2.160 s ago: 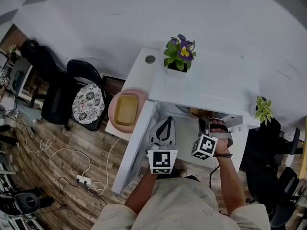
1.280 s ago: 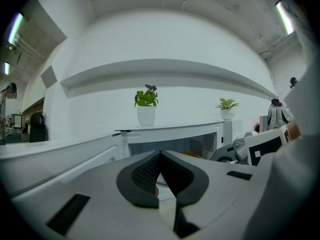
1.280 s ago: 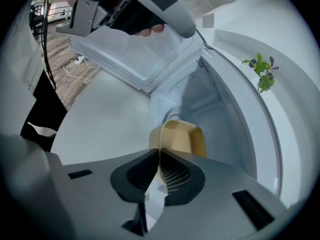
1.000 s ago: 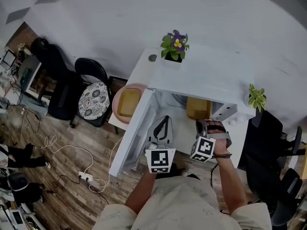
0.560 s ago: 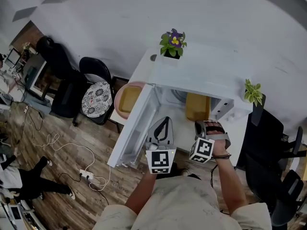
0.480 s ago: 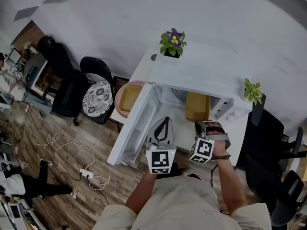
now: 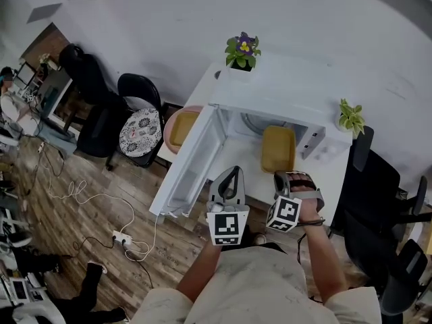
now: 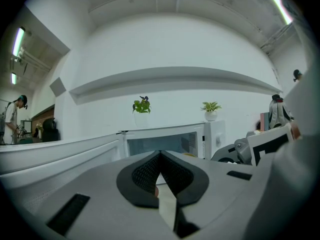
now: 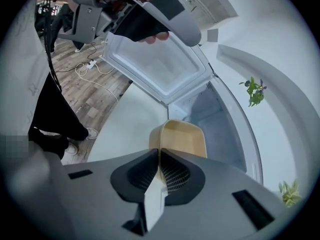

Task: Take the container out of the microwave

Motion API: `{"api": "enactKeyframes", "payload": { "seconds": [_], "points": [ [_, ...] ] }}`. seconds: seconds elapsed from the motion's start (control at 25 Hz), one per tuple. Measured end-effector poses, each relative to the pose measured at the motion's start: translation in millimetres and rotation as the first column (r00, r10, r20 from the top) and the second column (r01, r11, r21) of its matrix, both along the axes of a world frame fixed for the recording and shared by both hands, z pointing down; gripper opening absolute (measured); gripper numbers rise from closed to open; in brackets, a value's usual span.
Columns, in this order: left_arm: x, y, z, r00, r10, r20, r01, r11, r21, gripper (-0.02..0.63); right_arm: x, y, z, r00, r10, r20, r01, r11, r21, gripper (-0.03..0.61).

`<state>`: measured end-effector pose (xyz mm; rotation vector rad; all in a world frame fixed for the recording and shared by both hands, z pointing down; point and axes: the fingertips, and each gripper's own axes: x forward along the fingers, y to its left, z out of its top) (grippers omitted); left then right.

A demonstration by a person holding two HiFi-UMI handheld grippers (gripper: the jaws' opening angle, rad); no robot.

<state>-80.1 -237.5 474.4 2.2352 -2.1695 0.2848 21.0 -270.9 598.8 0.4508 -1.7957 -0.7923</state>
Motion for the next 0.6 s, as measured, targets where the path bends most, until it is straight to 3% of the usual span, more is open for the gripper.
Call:
{"api": "enactKeyframes", "payload": {
  "seconds": [0.6],
  "points": [
    [17.0,44.0,8.3,1.0,-0.021,0.012,0.021,0.999,-0.027,0.006,14.8,53.9,-2.6,1.0,-0.03,0.007,0.03,0.999,-0.016,0.033]
  ]
}}
